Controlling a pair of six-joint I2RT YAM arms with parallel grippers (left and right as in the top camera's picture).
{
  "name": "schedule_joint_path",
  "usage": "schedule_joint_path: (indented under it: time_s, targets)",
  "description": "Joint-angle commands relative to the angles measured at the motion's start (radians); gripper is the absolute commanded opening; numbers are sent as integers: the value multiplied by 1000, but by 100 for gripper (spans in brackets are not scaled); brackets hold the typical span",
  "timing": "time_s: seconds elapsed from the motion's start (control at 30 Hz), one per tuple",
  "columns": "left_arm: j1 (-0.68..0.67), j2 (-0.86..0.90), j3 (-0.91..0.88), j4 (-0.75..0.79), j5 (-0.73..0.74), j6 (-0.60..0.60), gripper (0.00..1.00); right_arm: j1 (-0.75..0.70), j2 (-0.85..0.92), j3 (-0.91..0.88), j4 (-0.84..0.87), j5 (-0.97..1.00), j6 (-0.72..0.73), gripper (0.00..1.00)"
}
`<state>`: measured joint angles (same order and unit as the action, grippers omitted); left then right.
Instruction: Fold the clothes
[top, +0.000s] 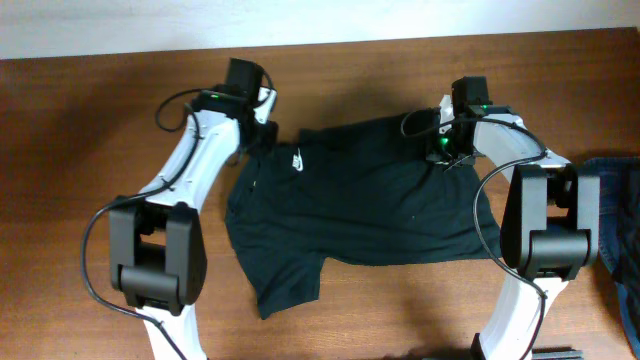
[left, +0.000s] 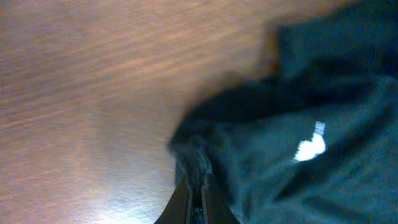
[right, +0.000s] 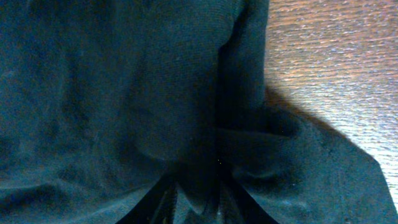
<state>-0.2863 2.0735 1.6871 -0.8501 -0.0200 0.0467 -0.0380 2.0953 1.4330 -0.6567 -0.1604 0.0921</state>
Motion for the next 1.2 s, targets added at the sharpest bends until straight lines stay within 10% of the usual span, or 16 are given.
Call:
schedule_joint_path:
  time_s: [0.0,0.63,0.87,1.17]
  targets:
    - [-54,-28,13,-8,-38,29,1,11,6,-25,5,0,2,29]
    - [-289,-26,-182,24,-55,31,0,11,6,-25,8,14,2,33]
    - [-308,-35,-199,40,-51,31,15,12,6,-25,12,14,2,34]
    - [-291,-97,-113,34,-48,29,60,12,6,-25,15,14,2,34]
